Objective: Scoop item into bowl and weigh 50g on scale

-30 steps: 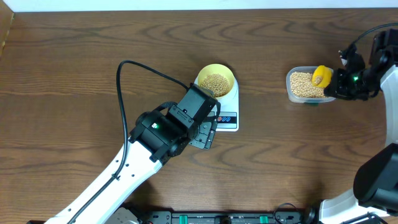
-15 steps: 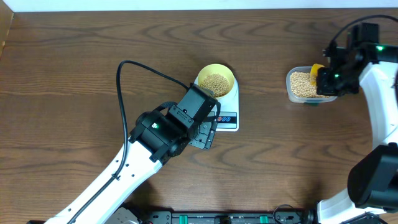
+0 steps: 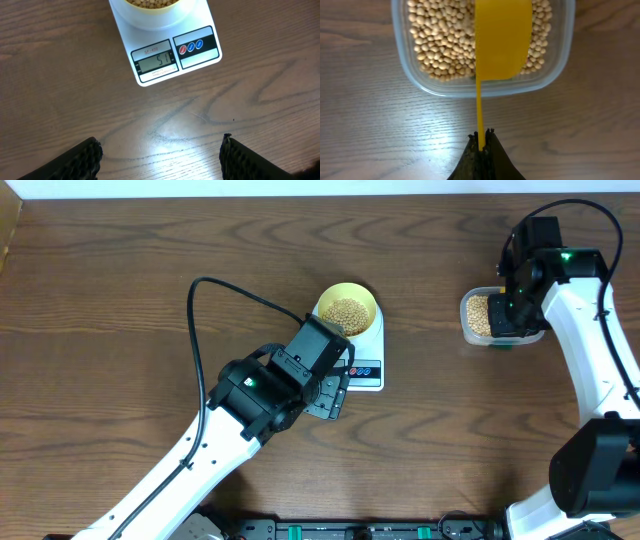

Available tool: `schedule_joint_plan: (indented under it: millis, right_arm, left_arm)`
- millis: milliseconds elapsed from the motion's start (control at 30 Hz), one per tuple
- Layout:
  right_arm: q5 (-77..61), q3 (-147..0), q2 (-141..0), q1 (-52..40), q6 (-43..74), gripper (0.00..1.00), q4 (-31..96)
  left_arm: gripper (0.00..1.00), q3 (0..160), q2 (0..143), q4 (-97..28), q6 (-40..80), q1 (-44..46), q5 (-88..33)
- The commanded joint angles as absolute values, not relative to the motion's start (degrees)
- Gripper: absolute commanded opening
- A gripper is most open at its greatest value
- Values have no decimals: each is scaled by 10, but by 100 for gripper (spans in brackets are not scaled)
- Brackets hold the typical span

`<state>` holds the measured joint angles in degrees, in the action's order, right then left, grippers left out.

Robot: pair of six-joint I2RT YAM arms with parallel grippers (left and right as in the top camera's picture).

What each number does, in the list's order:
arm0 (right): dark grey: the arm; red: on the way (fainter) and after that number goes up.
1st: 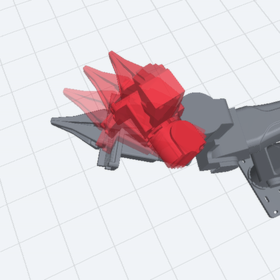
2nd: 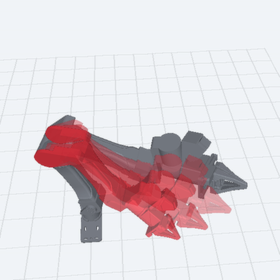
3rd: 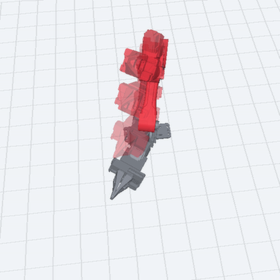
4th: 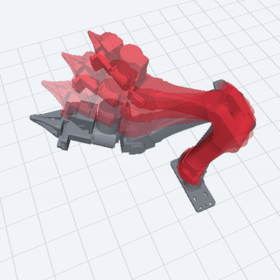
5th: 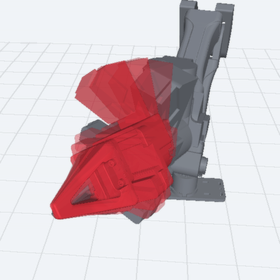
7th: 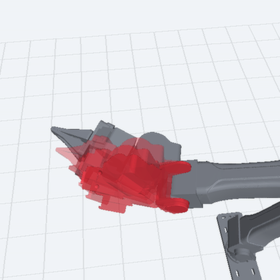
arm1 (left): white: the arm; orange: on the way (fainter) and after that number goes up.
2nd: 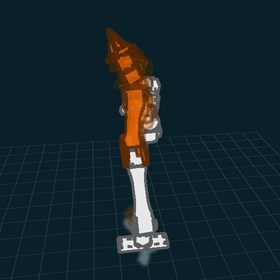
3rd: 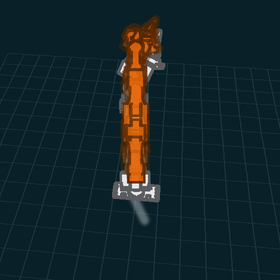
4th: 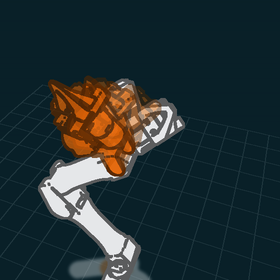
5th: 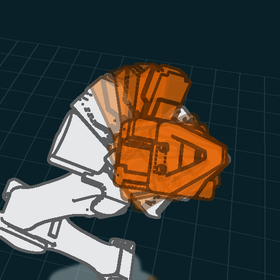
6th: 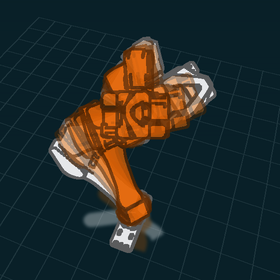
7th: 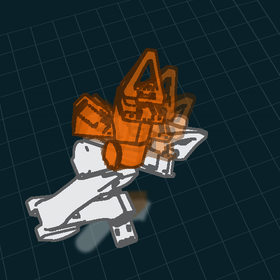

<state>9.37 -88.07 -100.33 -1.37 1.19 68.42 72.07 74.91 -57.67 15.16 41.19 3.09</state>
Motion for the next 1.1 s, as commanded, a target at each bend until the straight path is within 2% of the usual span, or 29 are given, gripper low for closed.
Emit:
schedule_joint_plan:
  millis: [0,300,500,833,1067]
  right_arm:
    - [137,-893,-988,-16,43,1,689]
    - [148,-893,-988,-16,47,1,696]
    - [57,-893,-988,-29,-17,1,695]
    - [30,-913,-944,-106,-84,1,677]
    - [-159,-948,-935,-143,-115,1,660]
  left_arm:
    - [78,732,751,-578,147,411,30]
    - [78,732,751,-578,147,411,30]
    - [78,732,751,-578,147,411,30]
    - [78,732,751,-578,147,411,30]
    - [78,732,751,-578,147,411,30]
